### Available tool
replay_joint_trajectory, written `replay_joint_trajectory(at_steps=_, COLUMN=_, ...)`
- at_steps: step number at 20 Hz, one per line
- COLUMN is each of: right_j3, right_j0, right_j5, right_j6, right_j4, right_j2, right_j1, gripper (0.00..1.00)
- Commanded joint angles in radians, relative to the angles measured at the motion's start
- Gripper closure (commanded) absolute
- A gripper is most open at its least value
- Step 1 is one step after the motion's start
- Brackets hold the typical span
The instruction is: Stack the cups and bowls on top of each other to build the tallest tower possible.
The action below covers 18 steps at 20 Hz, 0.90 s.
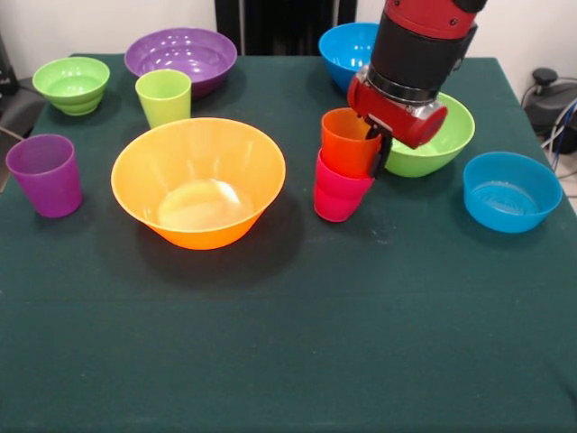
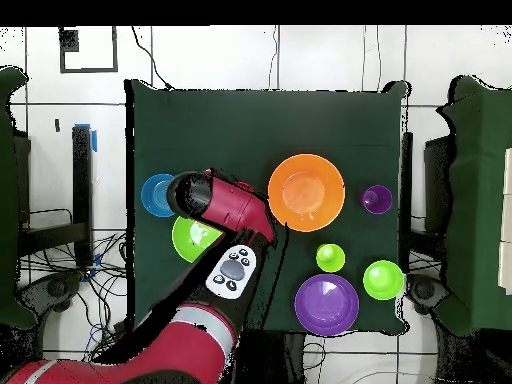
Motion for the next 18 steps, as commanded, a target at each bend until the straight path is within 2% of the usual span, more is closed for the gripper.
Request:
replay_joint_trajectory(at_steps=1, right_j3=-0.055, right_j0=-0.009, right_j5=-0.030, right_j6=0.176, right_j4=0.024, right_j2=0.131, right_j1=0.034, gripper=1.00)
replay_joint_trajectory(at_steps=11, right_j3=-0.095, right_j0=-0.021, right_j5=-0.133, right_j6=0.152, right_j4=0.005, right_j2=0.133, right_j1=0.075, gripper=1.00)
replay_joint_trajectory(at_steps=18, right_j3=-0.153, right_j0=-0.025, right_j5=-0.152, right_j6=0.129, right_j4=-0.014, right_j2=0.104, right_j1=0.108, gripper=1.00)
